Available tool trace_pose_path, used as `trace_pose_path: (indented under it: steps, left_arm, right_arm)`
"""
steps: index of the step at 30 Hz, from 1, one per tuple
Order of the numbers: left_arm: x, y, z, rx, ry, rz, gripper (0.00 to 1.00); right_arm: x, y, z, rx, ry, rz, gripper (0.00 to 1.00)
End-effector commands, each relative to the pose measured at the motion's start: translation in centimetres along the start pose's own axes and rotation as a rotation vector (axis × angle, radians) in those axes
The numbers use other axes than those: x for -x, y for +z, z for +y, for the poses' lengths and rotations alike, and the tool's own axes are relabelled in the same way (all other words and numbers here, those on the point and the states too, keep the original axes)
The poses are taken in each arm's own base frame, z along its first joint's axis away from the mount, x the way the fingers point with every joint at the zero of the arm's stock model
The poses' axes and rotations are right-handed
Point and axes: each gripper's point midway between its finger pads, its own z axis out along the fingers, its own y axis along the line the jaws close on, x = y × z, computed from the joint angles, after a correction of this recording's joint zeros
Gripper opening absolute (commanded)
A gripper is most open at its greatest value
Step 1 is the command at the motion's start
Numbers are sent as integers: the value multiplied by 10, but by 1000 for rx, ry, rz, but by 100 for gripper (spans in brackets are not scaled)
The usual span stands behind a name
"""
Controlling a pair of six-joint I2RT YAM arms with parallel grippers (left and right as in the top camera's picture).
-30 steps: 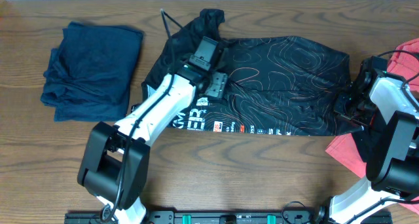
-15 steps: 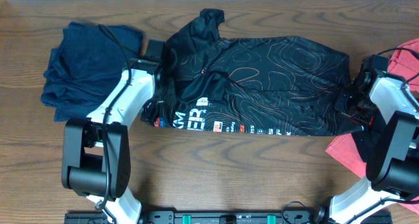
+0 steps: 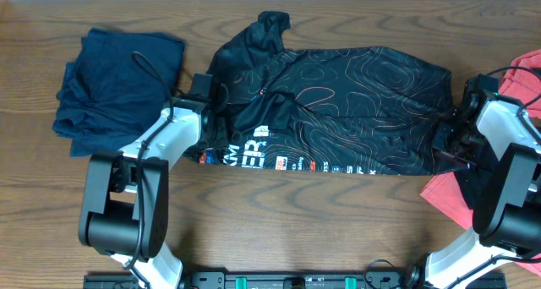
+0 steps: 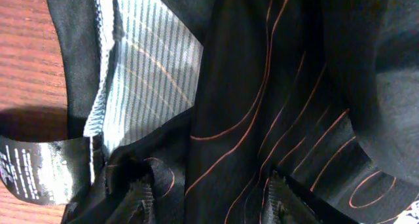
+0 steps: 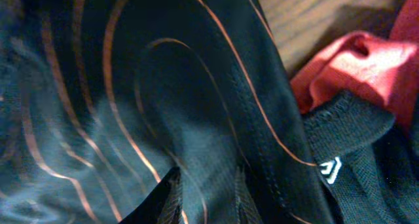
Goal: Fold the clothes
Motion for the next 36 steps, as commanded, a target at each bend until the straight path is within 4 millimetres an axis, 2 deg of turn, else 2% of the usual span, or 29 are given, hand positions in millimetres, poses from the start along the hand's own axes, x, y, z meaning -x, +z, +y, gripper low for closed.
trace_pose_path:
  steps: [1,7,11,17,22,25,28,32,35,36]
  left_arm:
    - [-53,26,18,63,10,162,59]
    - [-92,26,31,109,-3,284,59]
    - [-109,19,37,136,2,359,59]
    - [-131,8,46,172,4,457,59]
    - [-135,-1,48,179,-2,472,59]
    - [-129,-11,46,165,-4,435,59]
    - [-117,-28,43,138,-8,361,59]
    - [-84,-63,34,72,-20,180,60]
    - [-50,-94,24,6,27,4,79]
    - [-37,-104,20,-15,47,-57,82]
  right_arm:
    - [-11,11,-11,-54,-3,24,26]
    - [-34,26,-36,-129,83,76,21]
    - [-49,31,-54,-142,167,131,16]
    - [-64,31,-75,-150,268,195,14]
    - [-67,30,-77,-143,296,210,14]
    - [-63,27,-70,-95,296,192,14]
    - [-52,16,-60,-26,276,144,15]
    - [-31,-19,-47,93,259,18,19]
    - [-12,-54,-31,220,197,-109,28]
    - [-4,-67,-24,273,168,-163,33]
